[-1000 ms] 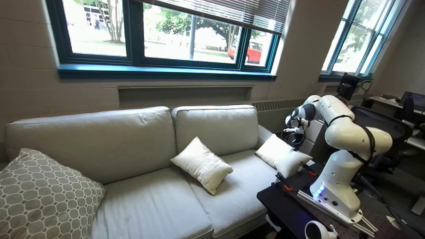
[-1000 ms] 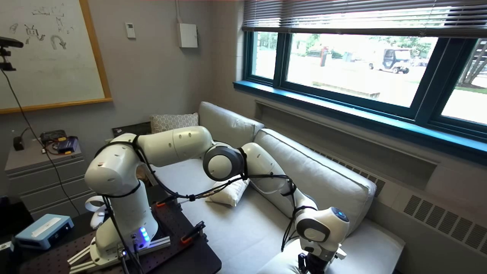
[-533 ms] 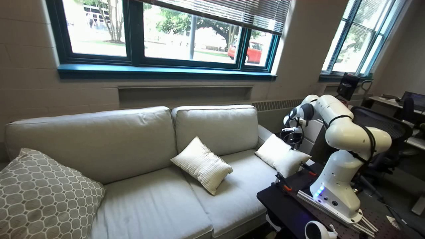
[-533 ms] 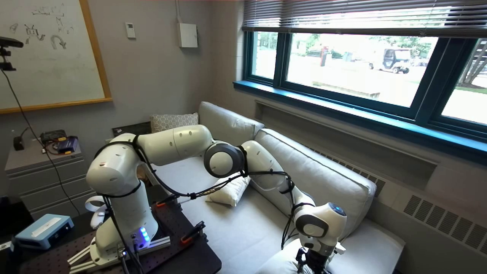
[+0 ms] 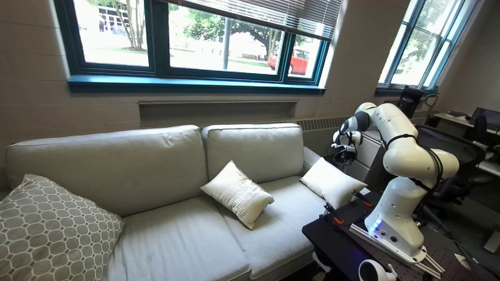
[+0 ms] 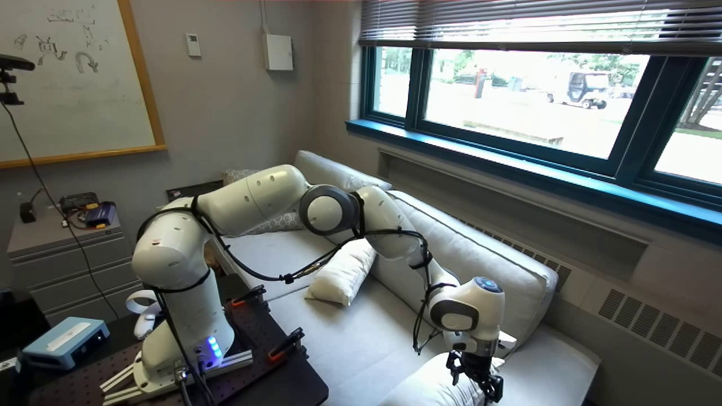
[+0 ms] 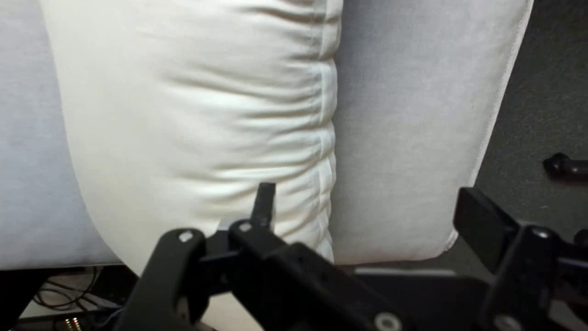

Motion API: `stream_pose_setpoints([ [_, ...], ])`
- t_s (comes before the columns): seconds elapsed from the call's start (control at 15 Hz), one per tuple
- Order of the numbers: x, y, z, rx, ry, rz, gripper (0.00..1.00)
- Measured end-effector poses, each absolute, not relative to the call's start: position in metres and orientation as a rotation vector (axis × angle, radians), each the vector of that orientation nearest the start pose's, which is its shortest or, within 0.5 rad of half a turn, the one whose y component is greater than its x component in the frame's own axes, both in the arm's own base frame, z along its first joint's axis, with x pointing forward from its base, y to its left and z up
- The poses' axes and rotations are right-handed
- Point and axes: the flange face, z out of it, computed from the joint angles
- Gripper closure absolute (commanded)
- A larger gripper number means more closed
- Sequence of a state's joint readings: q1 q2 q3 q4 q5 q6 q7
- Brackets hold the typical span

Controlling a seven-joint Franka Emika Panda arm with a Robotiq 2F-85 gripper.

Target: Take the pillows and move them to the right of the couch

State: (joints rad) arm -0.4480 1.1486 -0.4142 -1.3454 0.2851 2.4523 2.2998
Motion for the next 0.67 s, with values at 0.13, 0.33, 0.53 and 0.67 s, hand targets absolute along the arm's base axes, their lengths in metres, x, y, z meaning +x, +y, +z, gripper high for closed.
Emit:
stream_pose_setpoints([
  [0.13,0.517,-0.486,0.074,-0.121,3.206,-0.265,0.0],
  [0.33,0.523,-0.436,0.069,-0.336,3.161,-0.231,0.0],
  [0.53,0.528,-0.367,0.05,-0.567,3.12,-0.21,0.0],
  [0.67,0.528,-0.344,0.045,-0.619,3.117,-0.209,0.0],
])
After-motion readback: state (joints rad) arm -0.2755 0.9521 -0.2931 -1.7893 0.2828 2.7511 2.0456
